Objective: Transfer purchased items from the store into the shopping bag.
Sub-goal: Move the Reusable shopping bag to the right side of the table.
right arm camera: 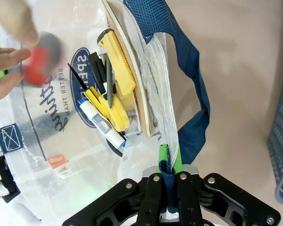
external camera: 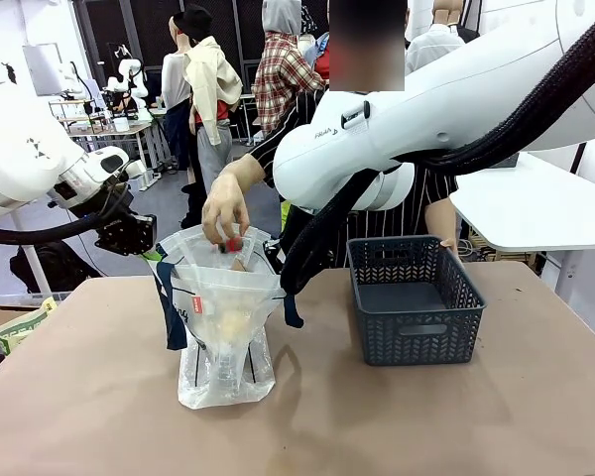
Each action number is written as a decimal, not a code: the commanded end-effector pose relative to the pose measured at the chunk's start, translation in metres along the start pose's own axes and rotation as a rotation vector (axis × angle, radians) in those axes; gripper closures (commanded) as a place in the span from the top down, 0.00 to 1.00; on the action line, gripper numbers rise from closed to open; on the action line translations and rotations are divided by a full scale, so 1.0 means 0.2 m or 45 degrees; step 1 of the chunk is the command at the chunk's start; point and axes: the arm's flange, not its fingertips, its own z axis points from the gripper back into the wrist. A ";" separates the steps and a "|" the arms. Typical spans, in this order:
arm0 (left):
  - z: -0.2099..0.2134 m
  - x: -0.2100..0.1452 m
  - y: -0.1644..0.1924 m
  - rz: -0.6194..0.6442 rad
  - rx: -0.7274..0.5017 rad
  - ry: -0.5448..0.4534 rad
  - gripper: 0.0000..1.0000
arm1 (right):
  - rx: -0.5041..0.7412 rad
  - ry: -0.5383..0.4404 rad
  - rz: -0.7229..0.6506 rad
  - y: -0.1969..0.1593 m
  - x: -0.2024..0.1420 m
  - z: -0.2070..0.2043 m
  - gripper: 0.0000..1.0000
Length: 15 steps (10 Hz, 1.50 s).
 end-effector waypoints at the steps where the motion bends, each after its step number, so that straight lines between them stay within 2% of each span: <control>1: 0.01 -0.01 0.00 0.000 0.005 -0.009 0.00 | 0.031 0.013 0.015 -0.02 0.00 0.00 0.00; 5: 0.00 0.00 0.00 0.000 0.000 0.000 0.00 | 0.000 0.000 0.000 0.00 0.00 0.00 0.00; 9: -0.04 -0.05 -0.06 0.020 -0.202 -0.061 0.78 | 0.012 -0.039 0.140 0.25 0.04 0.00 0.00; 13: -0.08 -0.07 -0.07 0.020 -0.484 -0.137 0.78 | -0.020 -0.011 0.262 0.44 0.11 -0.05 0.00; 15: -0.11 -0.07 -0.07 -0.021 -0.561 -0.149 0.78 | -0.054 -0.018 0.269 0.48 0.16 -0.06 0.00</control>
